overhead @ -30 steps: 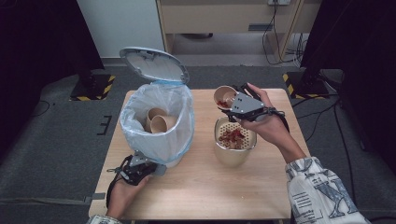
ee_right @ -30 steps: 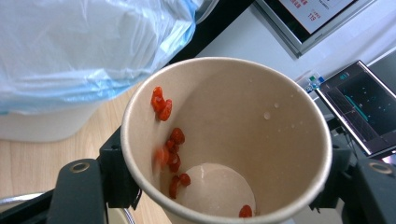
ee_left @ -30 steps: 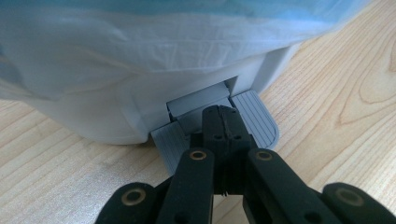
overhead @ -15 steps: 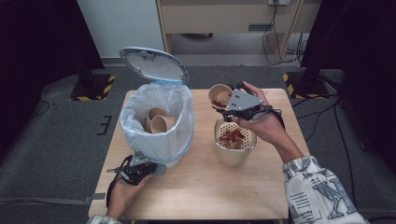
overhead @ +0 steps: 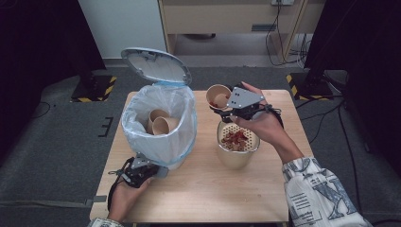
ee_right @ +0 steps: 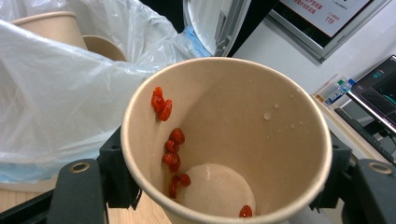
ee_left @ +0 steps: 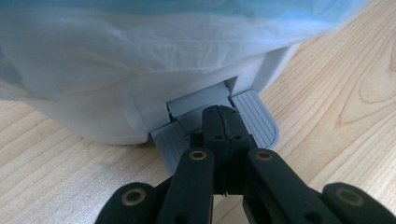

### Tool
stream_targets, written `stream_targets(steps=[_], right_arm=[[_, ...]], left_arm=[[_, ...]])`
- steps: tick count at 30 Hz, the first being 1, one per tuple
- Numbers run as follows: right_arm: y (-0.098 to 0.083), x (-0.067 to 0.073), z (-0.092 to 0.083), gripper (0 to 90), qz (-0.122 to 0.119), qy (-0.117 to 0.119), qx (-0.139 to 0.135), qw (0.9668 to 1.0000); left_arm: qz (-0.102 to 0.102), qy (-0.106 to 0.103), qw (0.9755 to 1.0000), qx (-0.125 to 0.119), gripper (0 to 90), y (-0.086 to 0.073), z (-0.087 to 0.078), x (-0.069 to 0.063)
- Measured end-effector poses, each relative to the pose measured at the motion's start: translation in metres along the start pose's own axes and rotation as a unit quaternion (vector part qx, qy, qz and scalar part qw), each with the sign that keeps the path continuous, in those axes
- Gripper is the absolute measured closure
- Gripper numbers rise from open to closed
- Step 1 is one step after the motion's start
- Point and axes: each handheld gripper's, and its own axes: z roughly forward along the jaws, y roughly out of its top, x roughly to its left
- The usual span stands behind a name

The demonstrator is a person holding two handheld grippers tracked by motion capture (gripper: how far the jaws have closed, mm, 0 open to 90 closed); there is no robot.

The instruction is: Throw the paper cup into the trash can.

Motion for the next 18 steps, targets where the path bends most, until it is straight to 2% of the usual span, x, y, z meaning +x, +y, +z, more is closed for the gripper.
stream_targets(steps=[12, 18], right_arm=[[0.013, 0.001, 0.003, 29.1, 0.031, 0.016, -0.011, 0.9993], [0.021, 0.000, 0.003, 29.1, 0.063, 0.025, -0.029, 0.9973]], left_arm=[[0.000, 0.001, 1.0000, 0.000, 90.0, 0.000, 0.000, 0.000], [-0.001, 0.001, 1.0000, 0.000, 90.0, 0.000, 0.000, 0.000]])
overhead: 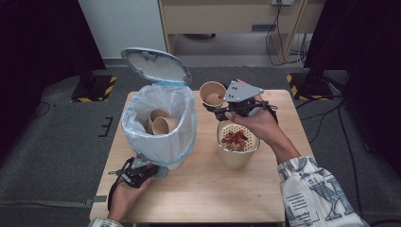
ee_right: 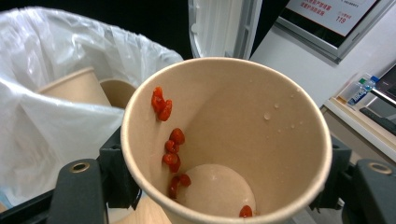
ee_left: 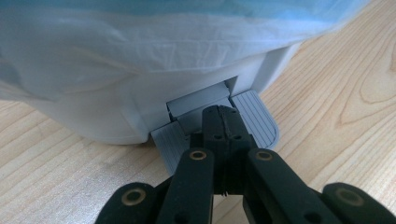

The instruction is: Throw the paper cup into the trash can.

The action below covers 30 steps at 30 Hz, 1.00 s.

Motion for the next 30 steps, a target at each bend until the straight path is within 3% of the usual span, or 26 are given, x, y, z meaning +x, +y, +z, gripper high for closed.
stream_targets(steps=[30], right_arm=[[0.038, 0.017, 0.026, 29.0, 0.014, 0.029, -0.035, 0.9988]], left_arm=[[-0.003, -0.001, 1.0000, -0.003, 90.0, 0.000, 0.000, 0.000]])
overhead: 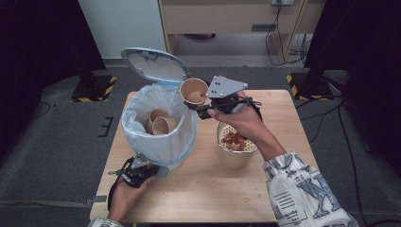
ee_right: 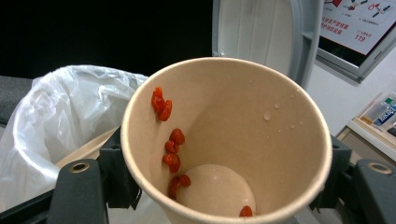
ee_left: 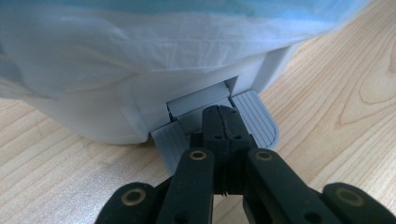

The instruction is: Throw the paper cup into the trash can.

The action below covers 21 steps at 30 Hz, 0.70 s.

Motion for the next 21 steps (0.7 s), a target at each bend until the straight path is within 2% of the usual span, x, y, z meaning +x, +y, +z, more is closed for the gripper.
stream_targets(steps=[11, 21], right_arm=[[0.011, 0.006, 0.016, 28.9, 0.000, 0.011, -0.008, 0.9999], [0.015, 0.009, 0.031, 28.6, 0.014, 0.023, -0.007, 0.9996]], left_arm=[[0.001, 0.000, 1.0000, 0.001, 90.0, 0.000, 0.000, 0.000], [0.000, 0.000, 1.0000, 0.000, 90.0, 0.000, 0.000, 0.000]])
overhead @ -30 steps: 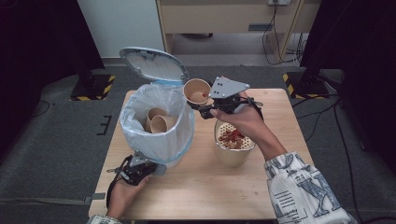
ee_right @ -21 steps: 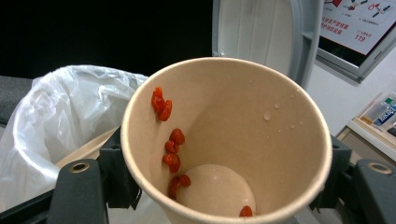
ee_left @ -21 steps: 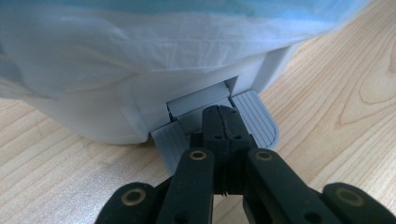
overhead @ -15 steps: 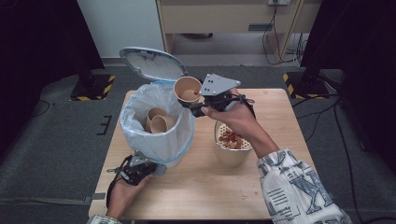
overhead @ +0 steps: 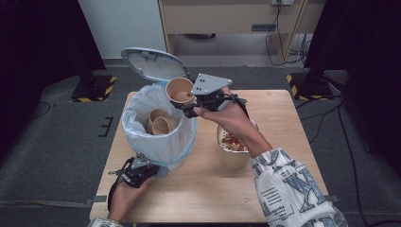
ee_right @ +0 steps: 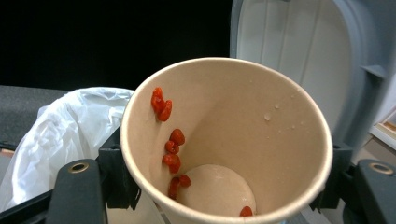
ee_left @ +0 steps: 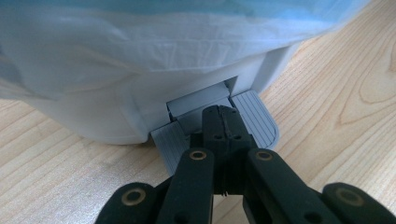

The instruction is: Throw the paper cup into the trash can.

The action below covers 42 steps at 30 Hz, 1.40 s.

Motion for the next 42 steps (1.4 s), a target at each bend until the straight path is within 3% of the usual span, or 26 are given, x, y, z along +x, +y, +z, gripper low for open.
stream_targets(steps=[27, 29, 32, 34, 42], right_arm=[[0.010, 0.007, 0.062, 28.1, 0.008, 0.037, 0.037, 0.9986], [0.010, 0.008, 0.067, 26.7, 0.007, 0.035, 0.042, 0.9985], [0.009, 0.007, 0.074, 19.3, 0.024, 0.030, 0.049, 0.9980], [0.009, 0.007, 0.076, 18.1, 0.036, 0.031, 0.047, 0.9978], [0.008, 0.006, 0.073, 17.1, 0.040, 0.029, 0.048, 0.9976]], left_arm=[[-0.001, 0.000, 1.0000, 0.000, 90.0, 0.000, 0.000, 0.000], [0.000, 0.000, 1.0000, 0.000, 90.0, 0.000, 0.000, 0.000], [0.000, 0.000, 1.0000, 0.000, 90.0, 0.000, 0.000, 0.000], [0.000, 0.000, 1.0000, 0.000, 90.0, 0.000, 0.000, 0.000], [0.002, -0.001, 1.0000, 0.000, 90.0, 0.000, 0.000, 0.000]])
